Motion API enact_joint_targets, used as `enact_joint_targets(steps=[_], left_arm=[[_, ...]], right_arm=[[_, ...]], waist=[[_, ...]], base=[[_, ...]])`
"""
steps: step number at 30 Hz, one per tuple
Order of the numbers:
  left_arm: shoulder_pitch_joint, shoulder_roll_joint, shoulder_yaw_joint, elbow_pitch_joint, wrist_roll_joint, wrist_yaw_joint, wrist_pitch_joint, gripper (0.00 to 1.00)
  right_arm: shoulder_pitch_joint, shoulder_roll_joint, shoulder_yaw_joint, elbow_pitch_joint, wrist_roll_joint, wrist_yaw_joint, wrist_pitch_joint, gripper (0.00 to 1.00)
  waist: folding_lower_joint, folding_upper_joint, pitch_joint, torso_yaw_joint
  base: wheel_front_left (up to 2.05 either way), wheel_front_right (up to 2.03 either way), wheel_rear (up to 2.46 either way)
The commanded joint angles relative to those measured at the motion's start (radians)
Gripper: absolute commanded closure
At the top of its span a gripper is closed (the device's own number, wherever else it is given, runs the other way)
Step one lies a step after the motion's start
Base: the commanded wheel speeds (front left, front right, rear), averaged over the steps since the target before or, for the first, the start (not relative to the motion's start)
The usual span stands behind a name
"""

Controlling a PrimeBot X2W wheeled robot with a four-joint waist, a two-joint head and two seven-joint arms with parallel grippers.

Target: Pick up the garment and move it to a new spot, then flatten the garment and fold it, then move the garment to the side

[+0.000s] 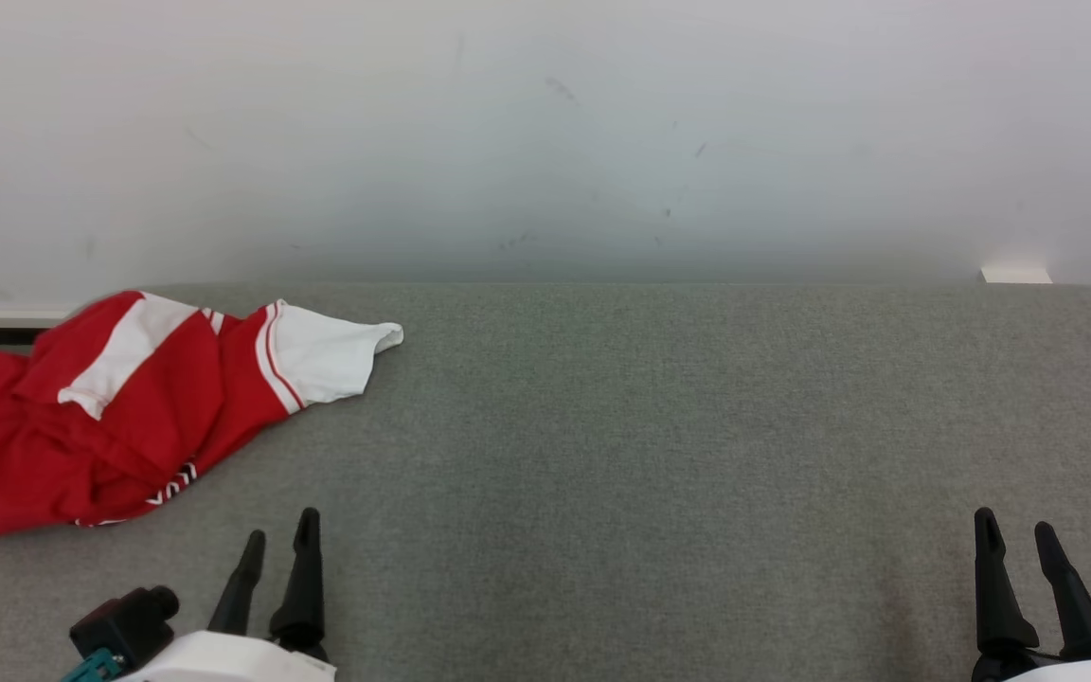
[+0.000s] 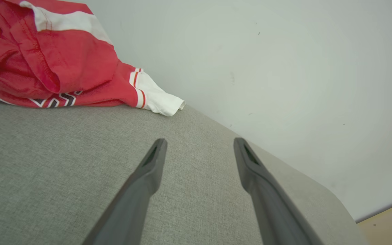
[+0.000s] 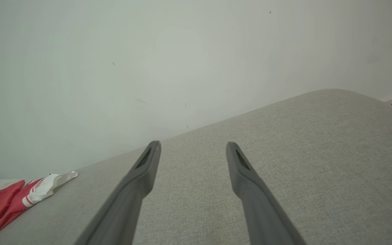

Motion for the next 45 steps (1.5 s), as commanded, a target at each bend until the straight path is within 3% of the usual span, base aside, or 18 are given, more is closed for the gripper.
enact_joint_targets(steps=[1, 23, 45], left_arm=[[0.000, 0.012, 0.000, -0.005, 0.033, -0.001, -0.009, 0.00], [0.021, 0.036, -0.020, 0.006, 0.275, 0.025, -0.066, 0.00], [0.049, 0.016, -0.019, 0.039, 0.423, 0.011, -0.114, 0.00]], right_arm=[[0.001, -0.013, -0.004, -0.005, -0.033, -0.001, -0.010, 0.00], [0.028, -0.014, -0.011, 0.001, -0.256, -0.001, -0.068, 0.00], [0.056, 0.002, -0.012, 0.008, -0.360, -0.002, -0.113, 0.00]], waist=[[0.0000, -0.0001, 0.000, -0.001], [0.0000, -0.0001, -0.002, -0.004], [0.0000, -0.0001, -0.001, 0.004]], base=[[0.00, 0.00, 0.00], [0.00, 0.00, 0.00], [0.00, 0.00, 0.00]])
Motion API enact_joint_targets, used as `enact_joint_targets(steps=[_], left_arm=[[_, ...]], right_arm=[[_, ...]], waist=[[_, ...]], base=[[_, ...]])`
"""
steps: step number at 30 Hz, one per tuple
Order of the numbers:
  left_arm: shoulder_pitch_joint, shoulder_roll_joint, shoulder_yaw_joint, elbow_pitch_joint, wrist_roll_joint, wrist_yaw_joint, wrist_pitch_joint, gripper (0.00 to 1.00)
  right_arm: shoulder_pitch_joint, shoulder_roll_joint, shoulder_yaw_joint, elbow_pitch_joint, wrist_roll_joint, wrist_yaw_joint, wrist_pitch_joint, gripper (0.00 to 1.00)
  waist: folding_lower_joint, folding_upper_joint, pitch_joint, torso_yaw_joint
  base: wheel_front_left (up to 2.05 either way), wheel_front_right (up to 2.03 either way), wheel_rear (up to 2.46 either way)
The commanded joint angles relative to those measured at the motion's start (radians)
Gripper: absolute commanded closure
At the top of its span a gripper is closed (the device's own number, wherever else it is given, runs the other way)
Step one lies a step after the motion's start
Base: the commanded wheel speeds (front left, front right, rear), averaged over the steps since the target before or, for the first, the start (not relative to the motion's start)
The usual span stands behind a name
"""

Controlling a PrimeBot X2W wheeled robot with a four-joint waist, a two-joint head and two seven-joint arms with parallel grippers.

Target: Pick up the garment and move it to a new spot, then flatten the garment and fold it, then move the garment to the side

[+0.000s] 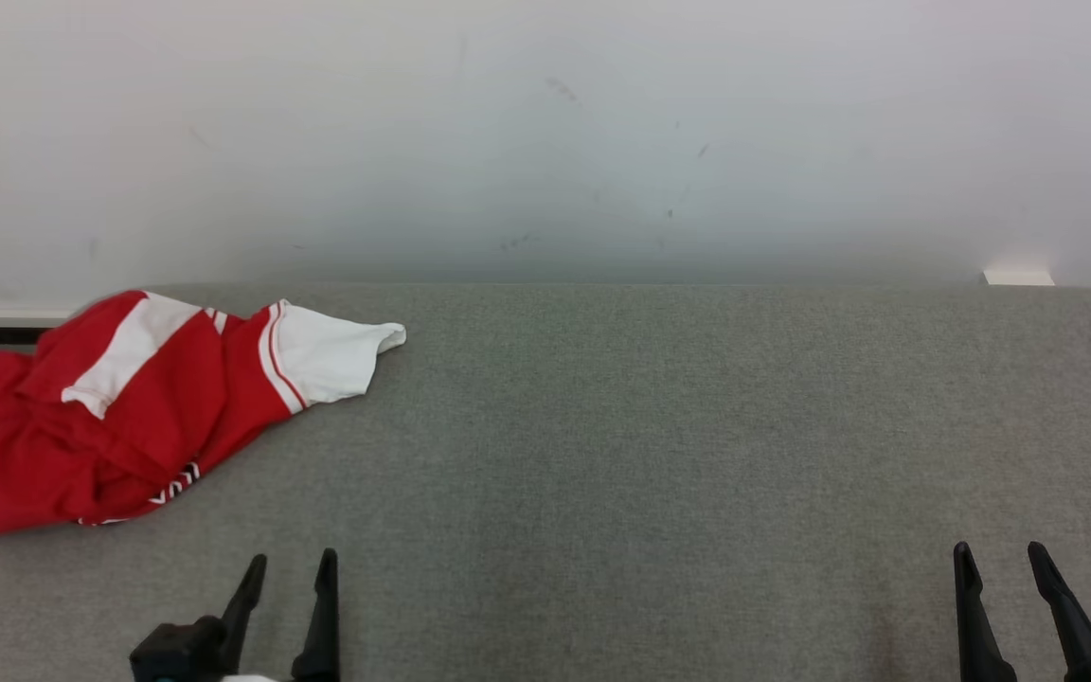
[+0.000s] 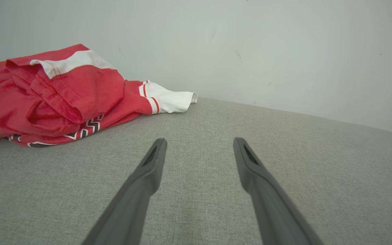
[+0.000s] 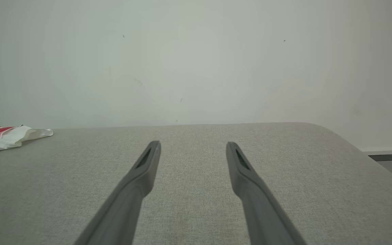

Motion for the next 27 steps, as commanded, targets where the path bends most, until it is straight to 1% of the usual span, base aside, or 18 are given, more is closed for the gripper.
enact_joint_targets(steps=[1, 18, 27], left_arm=[[0.008, 0.001, 0.004, 0.001, 0.031, -0.001, -0.014, 0.00], [0.018, -0.015, 0.001, 0.023, 0.156, -0.015, -0.044, 0.00], [0.013, -0.021, 0.006, 0.028, 0.153, -0.019, -0.042, 0.00]], right_arm=[[0.011, -0.002, 0.000, -0.006, -0.017, -0.002, -0.008, 0.00], [0.021, 0.004, 0.035, 0.017, -0.097, -0.002, -0.040, 0.00], [0.020, 0.002, 0.038, 0.025, -0.083, -0.002, -0.037, 0.00]], waist=[[0.0000, -0.0001, 0.000, 0.000], [0.0000, -0.0001, -0.002, -0.011], [0.0000, -0.0001, -0.003, -0.014]], base=[[0.00, 0.00, 0.00], [0.00, 0.00, 0.00], [0.00, 0.00, 0.00]])
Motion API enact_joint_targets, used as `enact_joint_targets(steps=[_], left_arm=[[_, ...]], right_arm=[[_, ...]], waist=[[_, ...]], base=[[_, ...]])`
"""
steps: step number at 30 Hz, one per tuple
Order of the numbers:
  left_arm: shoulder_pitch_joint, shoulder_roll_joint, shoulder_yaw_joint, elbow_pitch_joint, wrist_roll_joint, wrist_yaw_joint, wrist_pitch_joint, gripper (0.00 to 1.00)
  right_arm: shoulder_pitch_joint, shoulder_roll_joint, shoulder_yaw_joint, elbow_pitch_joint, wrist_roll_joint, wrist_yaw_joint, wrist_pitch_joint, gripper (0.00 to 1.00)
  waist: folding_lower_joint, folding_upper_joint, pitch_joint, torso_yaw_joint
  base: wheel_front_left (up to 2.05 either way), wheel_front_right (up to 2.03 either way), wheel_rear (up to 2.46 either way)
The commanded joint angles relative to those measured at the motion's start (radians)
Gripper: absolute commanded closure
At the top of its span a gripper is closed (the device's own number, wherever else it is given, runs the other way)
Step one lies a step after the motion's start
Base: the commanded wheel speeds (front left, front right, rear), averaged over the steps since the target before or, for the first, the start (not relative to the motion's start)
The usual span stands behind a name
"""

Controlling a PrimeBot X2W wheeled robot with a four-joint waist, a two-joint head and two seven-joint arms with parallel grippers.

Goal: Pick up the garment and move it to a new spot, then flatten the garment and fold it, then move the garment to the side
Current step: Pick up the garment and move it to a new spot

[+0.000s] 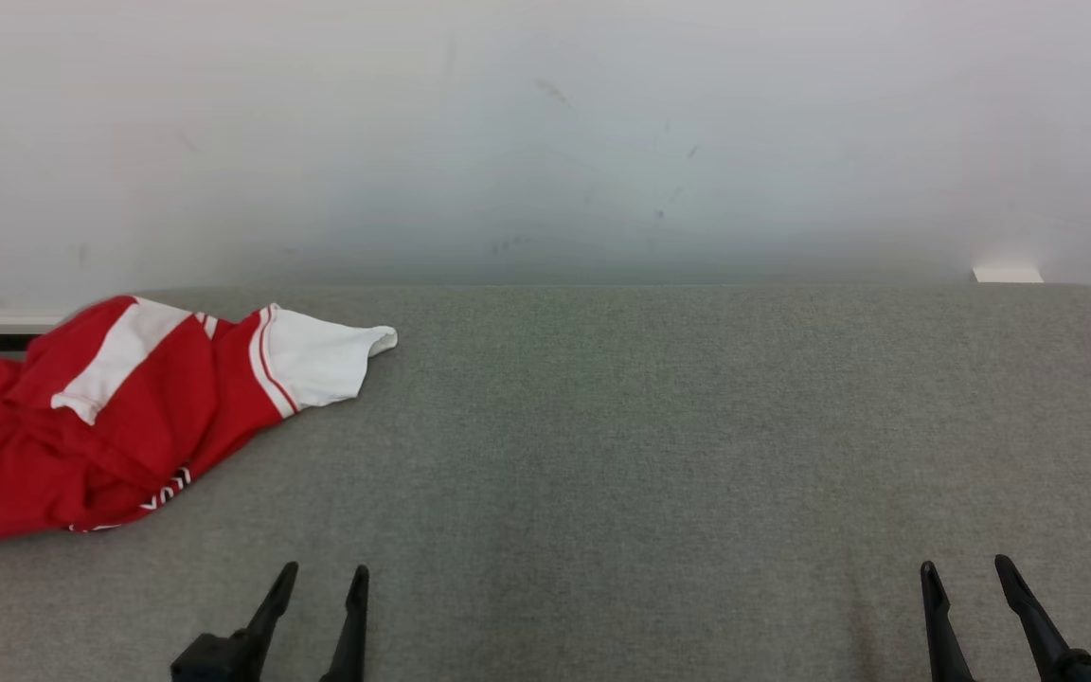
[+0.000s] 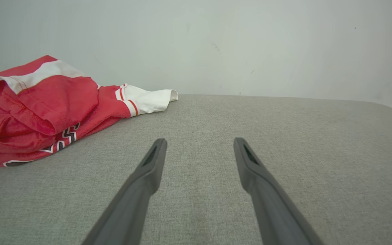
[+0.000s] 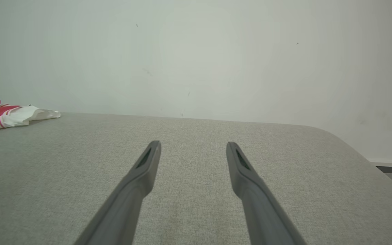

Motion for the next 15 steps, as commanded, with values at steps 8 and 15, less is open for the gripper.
enact_joint_targets(steps=[8, 15], left_arm=[[-0.004, -0.003, -0.002, 0.006, 0.006, -0.006, -0.001, 0.00], [-0.012, -0.005, -0.017, 0.013, 0.010, -0.007, -0.001, 0.00]], right_arm=[[0.021, -0.006, -0.007, -0.005, 0.008, -0.002, 0.000, 0.00], [0.031, -0.004, -0.003, -0.007, 0.012, -0.002, 0.000, 0.00]], waist=[[0.0000, -0.0001, -0.001, 0.024], [0.0000, -0.0001, -0.004, 0.153]], base=[[0.00, 0.00, 0.00], [0.00, 0.00, 0.00]])
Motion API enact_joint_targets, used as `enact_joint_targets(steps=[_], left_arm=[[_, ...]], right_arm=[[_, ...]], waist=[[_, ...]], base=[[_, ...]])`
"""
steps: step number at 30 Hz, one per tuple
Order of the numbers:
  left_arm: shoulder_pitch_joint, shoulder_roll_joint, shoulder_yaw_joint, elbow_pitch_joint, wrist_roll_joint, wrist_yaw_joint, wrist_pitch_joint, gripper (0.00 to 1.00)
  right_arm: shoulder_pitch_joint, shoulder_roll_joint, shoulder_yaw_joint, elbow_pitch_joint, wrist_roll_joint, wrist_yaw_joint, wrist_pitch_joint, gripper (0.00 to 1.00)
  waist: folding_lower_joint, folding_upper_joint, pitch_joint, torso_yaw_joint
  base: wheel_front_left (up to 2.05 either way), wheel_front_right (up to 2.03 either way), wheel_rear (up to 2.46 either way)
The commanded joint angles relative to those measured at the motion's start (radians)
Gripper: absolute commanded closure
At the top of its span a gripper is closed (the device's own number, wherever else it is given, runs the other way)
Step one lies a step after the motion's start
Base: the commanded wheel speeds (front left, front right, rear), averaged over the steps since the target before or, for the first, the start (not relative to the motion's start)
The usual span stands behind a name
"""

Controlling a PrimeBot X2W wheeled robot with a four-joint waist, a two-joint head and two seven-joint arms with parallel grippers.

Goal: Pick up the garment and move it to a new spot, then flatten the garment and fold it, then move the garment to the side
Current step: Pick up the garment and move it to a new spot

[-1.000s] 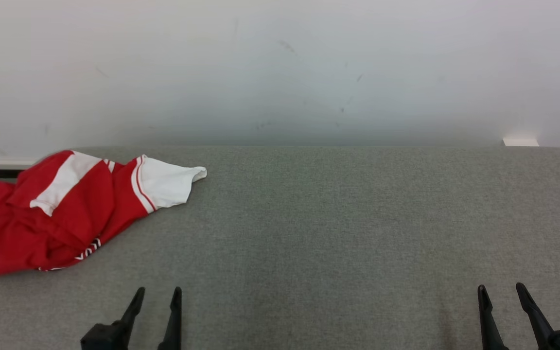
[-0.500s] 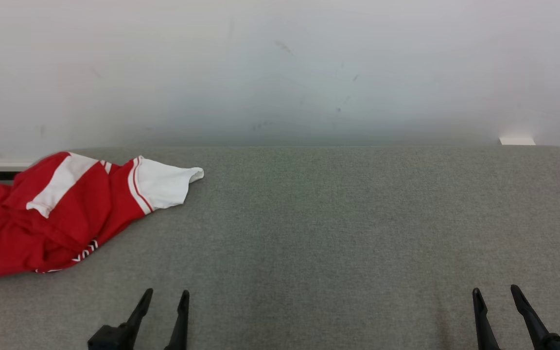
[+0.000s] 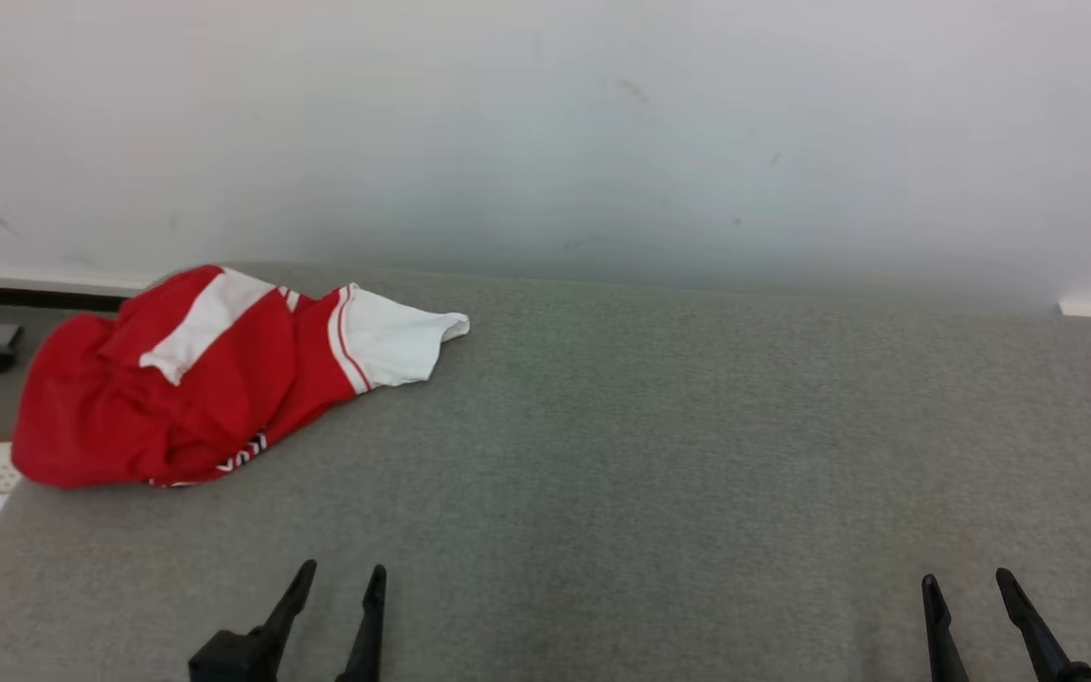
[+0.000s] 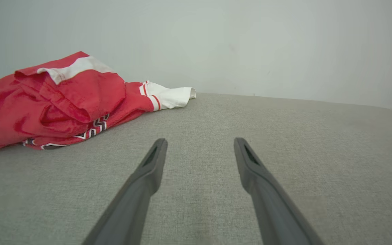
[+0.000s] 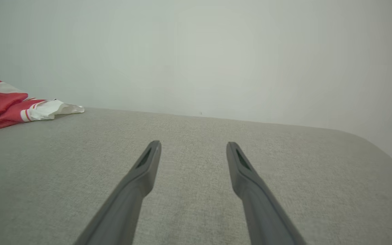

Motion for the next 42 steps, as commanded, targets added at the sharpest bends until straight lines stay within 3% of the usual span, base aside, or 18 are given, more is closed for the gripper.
enact_joint_targets(steps=[1, 11, 18, 26, 31, 38, 42], left_arm=[[-0.002, 0.004, 0.000, 0.003, 0.005, -0.002, -0.001, 0.00], [0.034, 0.010, 0.028, 0.003, 0.003, 0.003, -0.001, 0.00], [0.067, 0.016, 0.060, -0.007, -0.003, 0.004, -0.001, 0.00], [0.039, 0.027, 0.080, -0.024, -0.009, -0.005, -0.001, 0.00], [-0.062, 0.063, 0.108, -0.044, -0.031, -0.018, -0.001, 0.00], [-0.348, 0.169, 0.108, -0.003, -0.048, -0.038, 0.011, 0.00], [-0.528, 0.233, 0.079, 0.061, -0.043, -0.042, 0.085, 0.00]], right_arm=[[0.008, -0.003, -0.002, -0.001, 0.004, -0.002, 0.001, 0.00], [-0.019, 0.004, 0.058, 0.015, 0.013, -0.002, 0.001, 0.00], [-0.040, 0.009, 0.118, 0.033, 0.025, -0.002, 0.001, 0.00], [-0.051, 0.004, 0.144, 0.042, 0.028, -0.002, 0.001, 0.00], [-0.102, -0.033, 0.147, 0.026, 0.006, -0.002, 0.001, 0.00], [-0.218, -0.106, 0.159, 0.004, -0.023, -0.002, 0.001, 0.00], [-0.269, -0.139, 0.170, -0.008, -0.030, -0.002, 0.001, 0.00]], waist=[[0.0000, 0.0000, -0.003, 0.065], [0.0000, 0.0000, -0.021, 0.335], [0.0000, 0.0000, -0.025, 0.407], [0.0000, 0.0000, 0.008, 0.380], [0.0000, 0.0000, 0.121, 0.320], [0.0000, 0.0000, 0.338, 0.242], [0.0000, 0.0000, 0.431, 0.210]], base=[[0.00, 0.00, 0.00], [0.00, 0.00, 0.00], [0.00, 0.00, 0.00], [0.00, 0.00, 0.00], [0.00, 0.00, 0.00], [0.00, 0.00, 0.00], [0.00, 0.00, 0.00]])
